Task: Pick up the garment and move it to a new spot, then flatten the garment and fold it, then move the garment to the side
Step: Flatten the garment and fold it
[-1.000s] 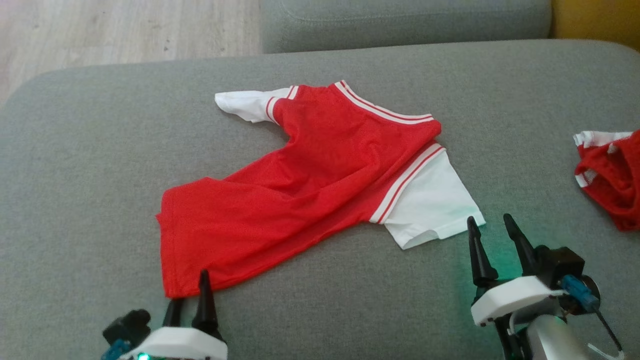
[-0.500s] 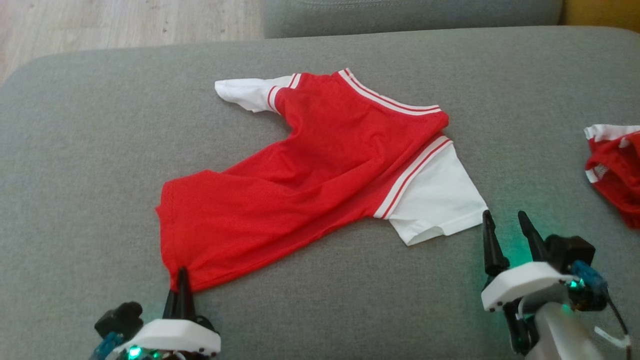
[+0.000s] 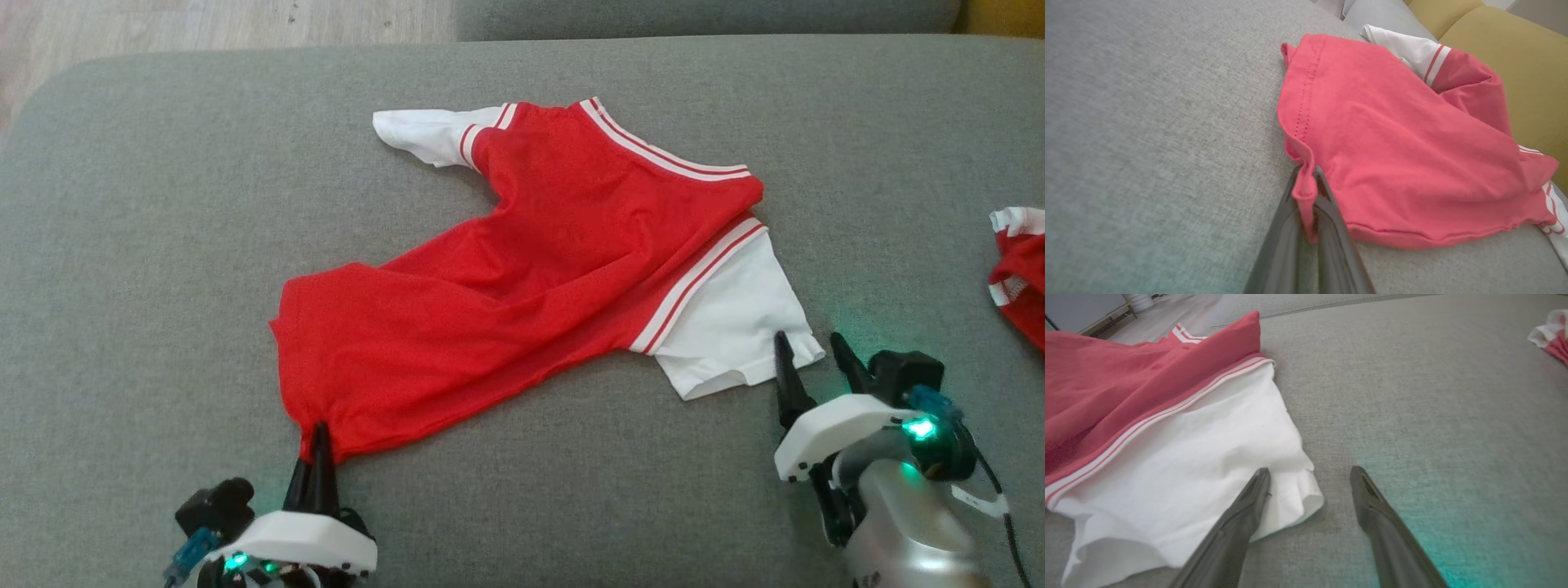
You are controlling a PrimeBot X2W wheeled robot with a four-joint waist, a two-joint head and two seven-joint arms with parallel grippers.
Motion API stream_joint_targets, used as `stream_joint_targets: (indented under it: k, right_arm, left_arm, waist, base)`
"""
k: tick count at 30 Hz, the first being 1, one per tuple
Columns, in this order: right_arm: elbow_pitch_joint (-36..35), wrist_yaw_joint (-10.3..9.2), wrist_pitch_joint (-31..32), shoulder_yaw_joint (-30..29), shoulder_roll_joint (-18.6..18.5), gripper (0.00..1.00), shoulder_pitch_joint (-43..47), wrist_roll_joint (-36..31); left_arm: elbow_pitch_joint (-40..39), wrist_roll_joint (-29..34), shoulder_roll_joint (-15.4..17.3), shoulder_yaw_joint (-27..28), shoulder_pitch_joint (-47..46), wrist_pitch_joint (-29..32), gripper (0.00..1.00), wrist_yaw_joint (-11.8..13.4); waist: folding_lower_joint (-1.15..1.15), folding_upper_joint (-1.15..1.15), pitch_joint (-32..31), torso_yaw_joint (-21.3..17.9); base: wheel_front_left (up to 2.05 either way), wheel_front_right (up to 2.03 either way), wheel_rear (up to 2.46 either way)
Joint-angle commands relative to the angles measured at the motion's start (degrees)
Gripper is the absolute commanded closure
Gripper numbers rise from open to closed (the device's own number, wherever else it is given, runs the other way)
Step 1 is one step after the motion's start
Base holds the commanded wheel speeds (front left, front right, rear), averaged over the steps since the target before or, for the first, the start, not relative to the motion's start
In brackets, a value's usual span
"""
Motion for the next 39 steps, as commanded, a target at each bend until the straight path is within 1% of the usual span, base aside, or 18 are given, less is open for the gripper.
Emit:
stream_joint_targets:
  k: [1, 2, 3, 4, 5, 6, 9, 13, 15, 19, 22, 24, 26, 28, 31, 35, 36, 39]
  right_arm:
    - [0.96, 0.21, 0.37, 3.16, 0.82, 0.02, 0.21, 0.33]
    - [1.58, 0.21, 0.43, 4.51, 0.82, 0.09, 0.16, 0.75]
    - [2.20, 0.21, 0.62, 5.72, 0.82, 0.22, 0.13, 1.20]
    - [2.79, 0.21, 0.74, 6.73, 0.82, 0.51, 0.09, 1.48]
    - [3.36, 0.21, 0.86, 7.54, 0.82, 0.74, 0.06, 1.78]
    - [3.94, 0.21, 1.00, 8.12, 0.82, 1.00, 0.06, 2.05]
    - [5.38, 0.21, 0.98, 8.97, 0.82, 1.00, 0.01, 2.52]
    - [4.04, 0.21, 0.22, 7.00, 0.82, 1.00, -0.63, 2.58]
    - [0.22, 0.21, 0.05, 5.81, 0.82, 1.00, -0.99, 3.61]
    - [-13.10, 0.21, 0.01, 3.15, 0.82, 1.00, -1.34, 8.39]
    - [-22.86, 0.21, 0.00, 2.23, 0.82, 1.00, -3.10, 14.25]
    - [-27.92, 0.21, 0.00, 1.68, 0.82, 1.00, -5.16, 18.27]
    - [-32.18, 0.21, -0.01, 1.72, 0.21, 1.00, -8.00, 20.86]
    - [-36.10, 0.21, 0.47, 2.07, -0.65, 1.00, -11.02, 23.07]
    - [-41.38, 0.21, 3.28, 2.22, -1.86, 1.00, -15.62, 26.04]
    - [-46.25, 0.21, 8.30, 1.24, -2.40, 1.00, -21.65, 27.73]
    - [-46.25, 0.21, 8.30, 1.24, -2.40, 1.00, -21.65, 27.73]
    - [-47.22, 0.21, 11.76, 0.06, -2.42, 1.00, -26.17, 26.74]
  left_arm:
    - [-0.96, 0.58, 0.31, 0.93, -0.71, 0.11, 1.00, 0.10]
    - [-0.95, 0.57, 0.31, 0.91, -0.61, 0.11, 1.00, 0.10]
    - [-0.93, 0.61, 0.31, 0.87, -0.56, 0.11, 1.00, 0.10]
    - [-0.93, 0.67, 0.31, 0.81, -0.55, 0.11, 1.00, 0.10]
    - [-0.93, 0.72, 0.31, 0.79, -0.56, 0.11, 1.00, 0.10]
    - [-0.93, 0.82, 0.31, 0.81, -0.58, 0.11, 1.00, 0.10]
    - [-0.97, 1.04, 0.31, 0.98, -0.64, 0.11, 1.00, 0.10]
    - [-2.34, 1.29, 0.31, 1.90, -0.66, 0.11, 1.00, 0.10]
    - [-4.31, 1.70, 0.31, 2.57, -0.90, 0.11, 1.00, 0.10]
    - [-10.29, 3.15, 0.73, 3.14, -3.62, 0.11, 1.00, 0.10]
    - [-15.78, 3.60, 3.53, 2.01, -8.22, 0.11, 1.00, 0.10]
    - [-18.69, 3.58, 6.58, 1.52, -11.99, 0.11, 1.00, 0.10]
    - [-21.30, 3.27, 9.81, 0.91, -16.36, 0.44, 1.00, 0.10]
    - [-23.82, 3.24, 12.82, 0.62, -20.93, 2.22, 1.00, 0.10]
    - [-27.37, 3.17, 15.98, 1.11, -26.96, 6.49, 1.00, 0.17]
    - [-31.91, 3.06, 18.18, 1.51, -32.85, 12.32, 1.00, 1.38]
    - [-31.91, 3.06, 18.18, 1.51, -32.85, 12.32, 1.00, 1.38]
    - [-34.33, 3.54, 19.20, 1.13, -36.21, 16.15, 1.00, 2.51]
  waist:
    - [0.00, 0.00, -0.03, 0.06]
    - [0.00, 0.00, -0.04, 0.10]
    - [0.00, 0.00, -0.04, 0.16]
    - [0.00, 0.00, -0.03, 0.23]
    - [0.00, 0.00, -0.03, 0.31]
    - [0.00, 0.00, -0.07, 0.38]
    - [0.00, 0.00, -0.25, 0.51]
    - [0.00, 0.00, -1.01, 0.31]
    - [0.00, 0.00, -1.79, 0.07]
    - [0.00, 0.00, -4.17, -0.55]
    - [0.00, 0.00, -6.75, -1.13]
    - [0.00, 0.00, -8.80, -1.62]
    - [0.00, 0.00, -10.10, -1.99]
    - [0.00, 0.00, -11.14, -2.25]
    - [0.00, 0.00, -12.03, -2.46]
    - [0.00, 0.00, -12.16, -2.45]
    - [0.00, 0.00, -12.16, -2.45]
    - [0.00, 0.00, -11.22, -2.11]
  base:
    - [0.00, 0.00, 0.00]
    - [0.00, 0.00, 0.00]
    - [0.00, 0.00, 0.00]
    - [0.00, 0.00, 0.00]
    - [0.00, 0.00, 0.00]
    - [0.00, 0.00, 0.00]
    - [0.00, 0.00, 0.00]
    - [0.00, 0.00, 0.00]
    - [0.00, 0.00, 0.00]
    - [0.00, 0.00, 0.00]
    - [0.00, 0.00, 0.00]
    - [0.00, 0.00, 0.00]
    - [0.00, 0.00, 0.00]
    - [0.00, 0.00, 0.00]
    - [0.00, 0.00, 0.00]
    - [0.00, 0.00, 0.00]
    - [0.00, 0.00, 0.00]
    - [0.00, 0.00, 0.00]
